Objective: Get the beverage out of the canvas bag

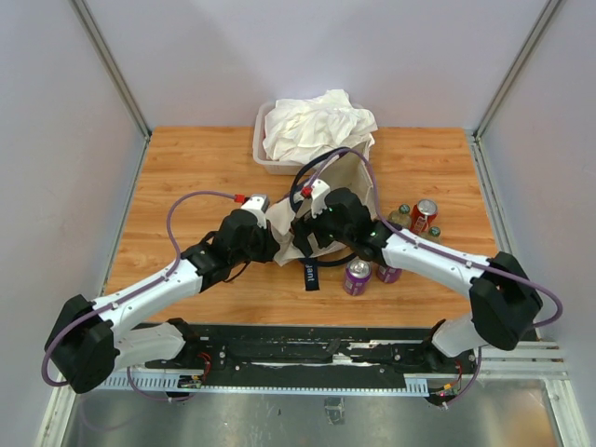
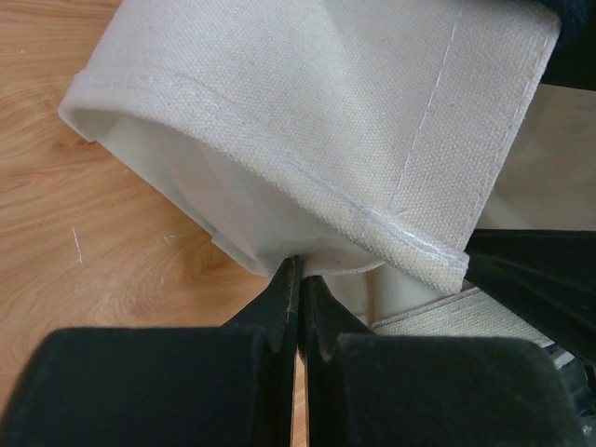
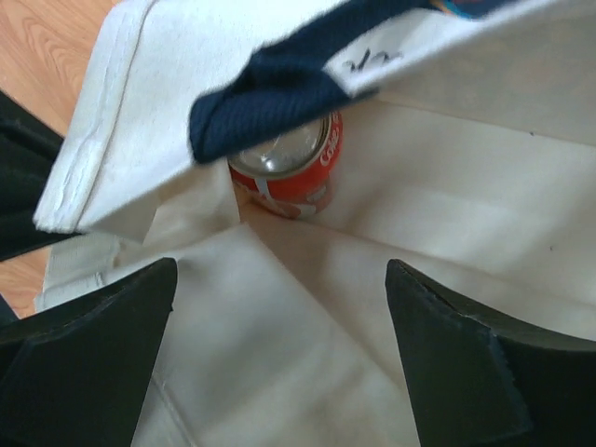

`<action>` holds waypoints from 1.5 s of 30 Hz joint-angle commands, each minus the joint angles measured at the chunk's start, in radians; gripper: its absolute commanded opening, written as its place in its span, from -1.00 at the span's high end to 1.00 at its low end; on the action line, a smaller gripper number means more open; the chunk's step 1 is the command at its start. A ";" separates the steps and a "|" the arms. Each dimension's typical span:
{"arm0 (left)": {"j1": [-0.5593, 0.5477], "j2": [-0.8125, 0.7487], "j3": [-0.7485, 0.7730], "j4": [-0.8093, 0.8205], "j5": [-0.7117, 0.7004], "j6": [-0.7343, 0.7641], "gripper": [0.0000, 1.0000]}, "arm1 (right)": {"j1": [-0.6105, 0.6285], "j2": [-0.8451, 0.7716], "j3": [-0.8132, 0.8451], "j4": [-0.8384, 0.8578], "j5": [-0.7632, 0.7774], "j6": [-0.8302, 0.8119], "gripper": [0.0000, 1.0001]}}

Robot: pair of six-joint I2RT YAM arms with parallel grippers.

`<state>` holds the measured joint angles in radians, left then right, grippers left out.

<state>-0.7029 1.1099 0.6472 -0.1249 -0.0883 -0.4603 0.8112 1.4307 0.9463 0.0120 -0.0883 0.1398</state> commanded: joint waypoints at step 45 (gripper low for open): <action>-0.004 -0.174 0.094 -0.183 -0.017 -0.036 0.99 | -0.067 0.276 0.123 0.296 -0.191 0.073 -1.00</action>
<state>-0.7029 0.9531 0.7063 -0.2878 -0.1043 -0.4984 0.7567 1.6749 1.0393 0.2642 -0.1902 0.2134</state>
